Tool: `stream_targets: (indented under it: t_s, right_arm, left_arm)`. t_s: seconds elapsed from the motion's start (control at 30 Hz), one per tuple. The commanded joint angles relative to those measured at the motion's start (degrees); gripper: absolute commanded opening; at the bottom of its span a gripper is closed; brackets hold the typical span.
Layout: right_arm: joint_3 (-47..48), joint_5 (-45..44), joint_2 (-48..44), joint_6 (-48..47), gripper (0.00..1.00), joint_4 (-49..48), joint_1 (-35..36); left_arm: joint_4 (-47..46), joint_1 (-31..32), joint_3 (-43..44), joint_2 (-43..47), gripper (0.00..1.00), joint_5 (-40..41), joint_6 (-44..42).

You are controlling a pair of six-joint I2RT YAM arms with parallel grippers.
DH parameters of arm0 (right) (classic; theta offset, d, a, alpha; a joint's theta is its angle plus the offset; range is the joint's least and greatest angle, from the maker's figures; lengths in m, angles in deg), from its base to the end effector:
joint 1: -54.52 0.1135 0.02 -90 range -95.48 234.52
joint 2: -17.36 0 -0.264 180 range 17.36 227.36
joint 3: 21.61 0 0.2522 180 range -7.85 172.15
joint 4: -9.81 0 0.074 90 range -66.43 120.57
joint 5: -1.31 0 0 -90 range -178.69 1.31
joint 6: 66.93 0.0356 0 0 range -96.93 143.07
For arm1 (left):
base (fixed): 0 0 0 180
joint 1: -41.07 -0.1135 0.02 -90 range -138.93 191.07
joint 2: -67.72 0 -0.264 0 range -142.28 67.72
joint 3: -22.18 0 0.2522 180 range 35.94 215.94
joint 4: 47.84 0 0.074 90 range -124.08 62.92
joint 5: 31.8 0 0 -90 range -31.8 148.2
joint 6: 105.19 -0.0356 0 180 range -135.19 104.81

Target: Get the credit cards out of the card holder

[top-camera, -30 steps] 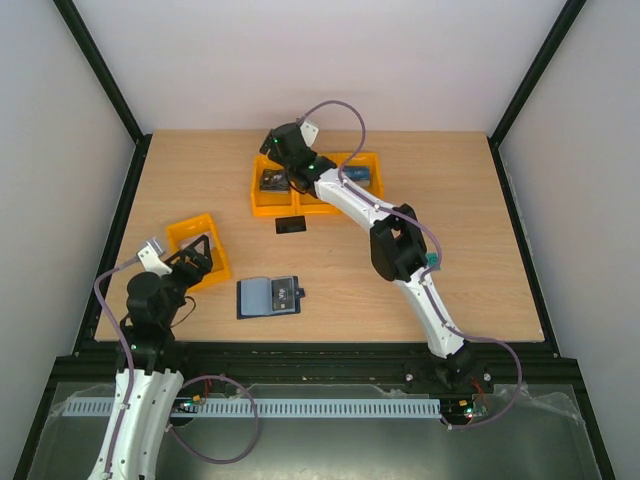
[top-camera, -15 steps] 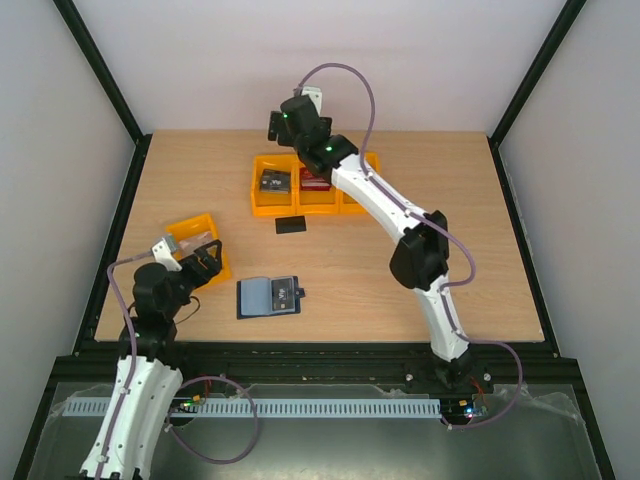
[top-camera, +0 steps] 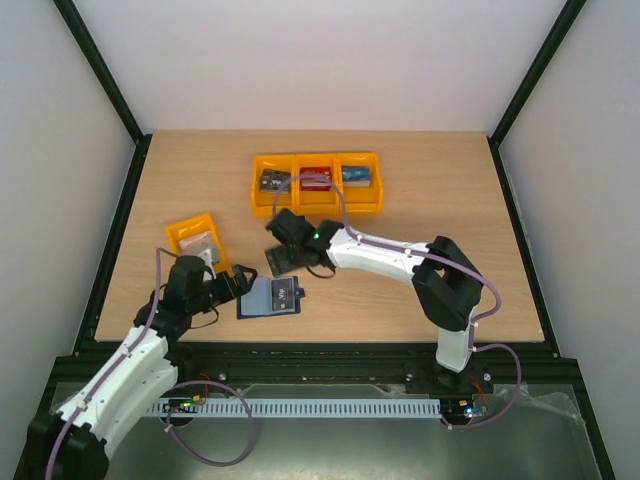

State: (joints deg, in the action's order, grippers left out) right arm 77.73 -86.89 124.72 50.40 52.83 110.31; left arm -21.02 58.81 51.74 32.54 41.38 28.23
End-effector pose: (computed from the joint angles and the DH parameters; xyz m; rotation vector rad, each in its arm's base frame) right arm 0.2338 0.3458 0.2451 -0.6482 2.4976 0.6358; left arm 0.1363 -0.0544 0.1829 -0.3221 2.2359 -0.9158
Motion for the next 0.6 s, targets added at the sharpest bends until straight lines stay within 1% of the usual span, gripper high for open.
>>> stream_targets:
  t_s: [0.0,0.1,0.23,0.33,0.43,0.57]
  right_arm:
    - [-11.23,5.29,-2.25,5.34,0.85,-2.37,0.15]
    - [-15.14,8.65,-0.98,6.08,0.82,-4.98,0.25]
    - [-19.92,8.17,-0.62,6.64,0.82,-7.69,0.27]
    - [-22.55,12.64,0.51,6.72,0.79,-11.51,0.23]
    - [-23.47,17.40,1.35,6.81,0.76,-15.92,0.27]
    - [-22.39,18.18,2.56,5.72,0.74,-16.47,0.26]
  left_arm:
    - [1.21,3.55,-0.43,-4.60,0.99,1.89,2.60]
    - [-0.13,4.55,-1.57,-7.05,0.99,2.42,3.49]
    - [-1.37,4.68,-2.31,-10.27,0.99,2.15,4.24]
    - [-4.40,4.52,-3.67,-12.82,0.99,0.39,5.02]
    - [-9.27,4.36,-4.70,-15.66,0.99,-2.41,5.13]
    - [-15.69,4.11,-5.95,-18.83,0.99,-5.30,5.36]
